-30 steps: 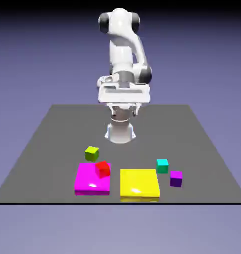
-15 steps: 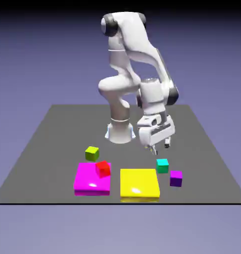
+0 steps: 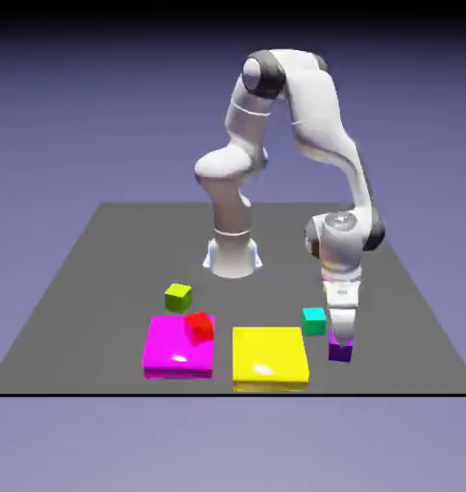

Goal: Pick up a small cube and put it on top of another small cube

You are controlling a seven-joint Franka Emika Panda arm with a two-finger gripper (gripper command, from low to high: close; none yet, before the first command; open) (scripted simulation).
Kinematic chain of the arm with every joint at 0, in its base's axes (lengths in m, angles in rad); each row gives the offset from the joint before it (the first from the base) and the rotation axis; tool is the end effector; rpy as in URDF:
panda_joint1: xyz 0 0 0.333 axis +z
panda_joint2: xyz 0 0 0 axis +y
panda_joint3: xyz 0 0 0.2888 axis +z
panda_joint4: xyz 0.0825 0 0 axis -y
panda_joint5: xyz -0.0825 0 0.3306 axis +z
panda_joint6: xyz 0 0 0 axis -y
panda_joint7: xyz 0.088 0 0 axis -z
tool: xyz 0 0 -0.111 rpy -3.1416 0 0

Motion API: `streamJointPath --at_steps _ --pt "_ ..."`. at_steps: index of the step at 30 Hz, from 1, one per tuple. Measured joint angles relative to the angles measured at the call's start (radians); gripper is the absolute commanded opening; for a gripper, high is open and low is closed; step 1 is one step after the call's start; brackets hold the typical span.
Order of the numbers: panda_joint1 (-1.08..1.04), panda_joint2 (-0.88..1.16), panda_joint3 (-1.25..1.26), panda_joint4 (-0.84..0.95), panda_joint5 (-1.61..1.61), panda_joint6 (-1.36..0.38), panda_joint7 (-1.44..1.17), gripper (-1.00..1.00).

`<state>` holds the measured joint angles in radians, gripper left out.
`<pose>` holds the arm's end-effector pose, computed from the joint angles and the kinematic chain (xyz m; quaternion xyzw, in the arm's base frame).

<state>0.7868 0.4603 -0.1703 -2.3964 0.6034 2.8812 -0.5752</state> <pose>0.3948 0.2337 0.1550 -0.9495 -0.3094 -0.0239 0.0455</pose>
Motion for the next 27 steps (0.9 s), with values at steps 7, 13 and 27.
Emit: streamJointPath --at_steps 7,13,27 --pt "0.082 -0.126 -0.107 -0.044 -0.105 -0.085 0.085 -1.0" --pt "0.05 -0.325 -0.317 -0.102 -0.315 -0.202 0.138 -1.0" --pt "-0.133 -0.66 -0.712 -0.2 -0.687 -0.387 0.145 -1.0"
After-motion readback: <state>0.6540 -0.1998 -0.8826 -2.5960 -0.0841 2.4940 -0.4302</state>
